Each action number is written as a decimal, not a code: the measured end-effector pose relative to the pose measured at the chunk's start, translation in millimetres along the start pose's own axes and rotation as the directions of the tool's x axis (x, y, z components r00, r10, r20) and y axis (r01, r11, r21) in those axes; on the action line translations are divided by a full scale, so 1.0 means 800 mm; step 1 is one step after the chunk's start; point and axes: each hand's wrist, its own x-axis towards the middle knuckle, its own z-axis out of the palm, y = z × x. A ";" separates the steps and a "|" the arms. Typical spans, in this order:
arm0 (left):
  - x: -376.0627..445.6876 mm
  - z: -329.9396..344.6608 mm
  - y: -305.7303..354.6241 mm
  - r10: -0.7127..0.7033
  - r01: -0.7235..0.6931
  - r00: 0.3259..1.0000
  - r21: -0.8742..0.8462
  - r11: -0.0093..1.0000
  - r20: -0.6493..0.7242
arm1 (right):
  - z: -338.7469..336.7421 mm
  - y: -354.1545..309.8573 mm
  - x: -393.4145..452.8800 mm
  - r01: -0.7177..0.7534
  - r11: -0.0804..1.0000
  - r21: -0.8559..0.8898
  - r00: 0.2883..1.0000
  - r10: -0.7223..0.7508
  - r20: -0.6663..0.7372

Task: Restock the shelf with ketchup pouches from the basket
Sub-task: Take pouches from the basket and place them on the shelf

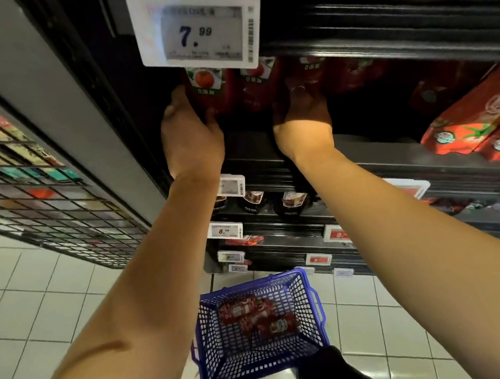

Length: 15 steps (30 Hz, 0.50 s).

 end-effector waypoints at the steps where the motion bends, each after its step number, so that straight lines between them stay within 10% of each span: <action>1: 0.000 -0.001 -0.001 0.001 -0.001 1.000 -0.009 1.000 0.010 | -0.003 0.000 -0.004 -0.001 1.000 0.016 1.000 0.001 -0.002; 15: -0.131 -0.045 -0.114 0.414 -0.387 0.909 -0.277 0.880 0.044 | -0.039 0.107 -0.248 -0.061 0.916 0.396 0.980 0.130 -0.149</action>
